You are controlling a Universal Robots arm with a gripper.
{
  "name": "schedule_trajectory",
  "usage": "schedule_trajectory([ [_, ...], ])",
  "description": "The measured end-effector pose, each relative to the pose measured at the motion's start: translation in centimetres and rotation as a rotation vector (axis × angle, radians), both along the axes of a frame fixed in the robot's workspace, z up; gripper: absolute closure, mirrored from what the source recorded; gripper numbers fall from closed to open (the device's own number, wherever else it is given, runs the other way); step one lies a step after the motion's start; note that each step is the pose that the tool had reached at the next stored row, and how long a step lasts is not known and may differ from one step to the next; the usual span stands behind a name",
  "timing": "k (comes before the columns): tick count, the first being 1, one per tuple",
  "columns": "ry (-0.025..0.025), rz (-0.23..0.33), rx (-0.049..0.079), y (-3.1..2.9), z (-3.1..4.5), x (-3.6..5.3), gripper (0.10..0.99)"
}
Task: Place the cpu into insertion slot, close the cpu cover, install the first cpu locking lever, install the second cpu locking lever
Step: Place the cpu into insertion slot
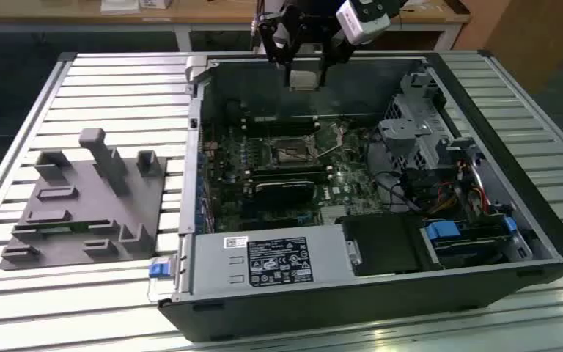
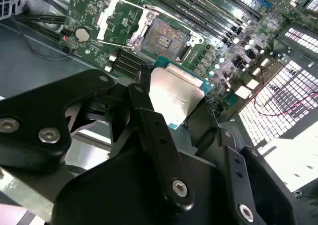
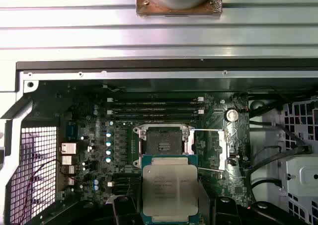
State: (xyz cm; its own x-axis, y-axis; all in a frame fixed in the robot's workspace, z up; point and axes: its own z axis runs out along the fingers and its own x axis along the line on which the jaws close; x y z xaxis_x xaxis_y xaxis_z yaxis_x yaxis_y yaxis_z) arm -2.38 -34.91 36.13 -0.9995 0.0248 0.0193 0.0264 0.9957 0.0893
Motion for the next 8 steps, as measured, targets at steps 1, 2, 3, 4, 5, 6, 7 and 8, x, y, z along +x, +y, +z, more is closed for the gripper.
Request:
schedule_trajectory([
  [1, 0.0000, 0.000, 0.000, 0.00, 0.00, 0.00, 0.545],
  [2, 0.0000, 0.000, 0.000, 0.00, 0.00, 0.00, 0.545],
  [3, 0.0000, 0.000, 0.000, 0.00, 0.00, 0.00, 0.545],
  [4, 0.0000, 0.000, 0.000, 0.00, 0.00, 0.00, 0.545],
  [5, 0.0000, 0.000, 0.000, 0.00, 0.00, 0.00, 0.545],
  [6, 0.0000, 0.000, 0.000, 0.00, 0.00, 0.00, 0.545],
  [7, 0.0000, 0.000, 0.000, 0.00, 0.00, 0.00, 0.545],
  [8, 0.0000, 0.000, 0.000, 0.00, 0.00, 0.00, 0.545],
])
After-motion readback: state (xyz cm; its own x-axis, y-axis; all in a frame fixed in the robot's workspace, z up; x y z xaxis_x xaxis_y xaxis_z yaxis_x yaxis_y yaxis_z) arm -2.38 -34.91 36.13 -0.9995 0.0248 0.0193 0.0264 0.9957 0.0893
